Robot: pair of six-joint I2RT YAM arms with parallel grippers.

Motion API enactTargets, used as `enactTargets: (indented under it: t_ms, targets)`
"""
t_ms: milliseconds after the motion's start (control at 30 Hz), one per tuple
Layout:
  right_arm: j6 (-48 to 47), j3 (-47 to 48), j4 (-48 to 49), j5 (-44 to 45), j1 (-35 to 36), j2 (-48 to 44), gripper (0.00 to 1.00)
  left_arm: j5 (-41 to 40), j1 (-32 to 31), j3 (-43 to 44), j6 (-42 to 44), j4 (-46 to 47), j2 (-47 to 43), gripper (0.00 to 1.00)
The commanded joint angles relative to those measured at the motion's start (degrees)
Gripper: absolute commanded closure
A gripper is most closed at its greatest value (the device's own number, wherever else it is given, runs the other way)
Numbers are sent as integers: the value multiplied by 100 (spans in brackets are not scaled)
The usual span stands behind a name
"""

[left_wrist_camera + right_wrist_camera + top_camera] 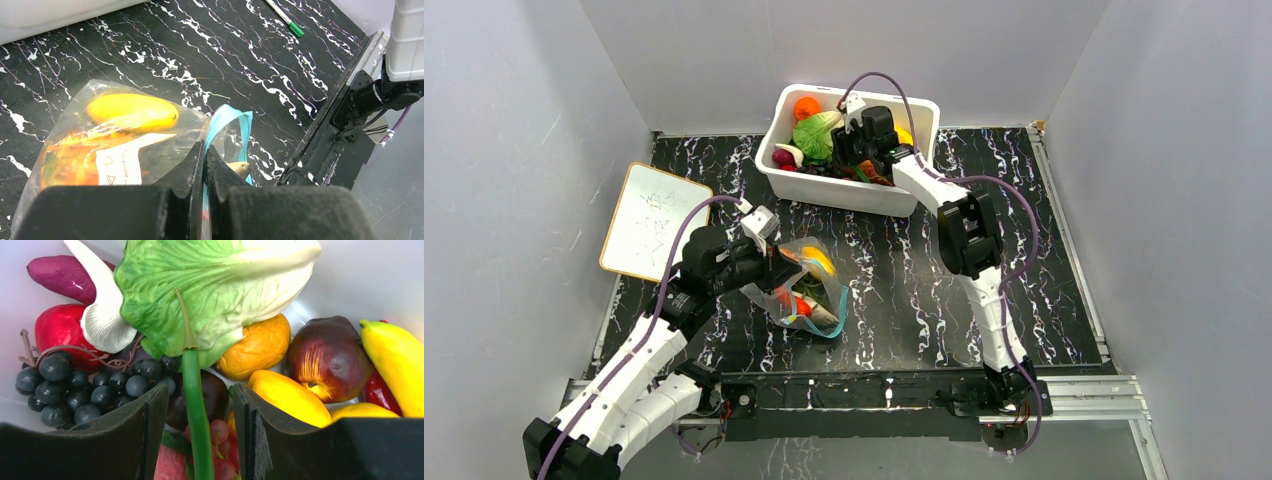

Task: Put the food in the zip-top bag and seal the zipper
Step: Pick up the fake vegetable from the bin.

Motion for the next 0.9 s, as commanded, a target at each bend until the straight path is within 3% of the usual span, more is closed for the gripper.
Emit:
enactTargets:
  t_ms: [0,200,467,667,767,867]
  targets:
    - [-323,462,614,13,7,195,53,-32,-17,-11,94,124,-64,100]
    - [-548,718,519,-10,-2,398,58,-55,-17,-19,96,123,-61,100]
    - [-732,747,522,-19,6,296,87,-72,-19,-15,96,124,-48,100]
    - [-838,456,672,-77,4,-90,97,-116,-16,-18,105,107,-83,100]
    - [-873,318,681,-38,1,-222,97,-127,-16,-20,90,113,-123,100]
    - [-895,297,562,89,3,-185,81,-132,-17,-31,76,137,-182,100]
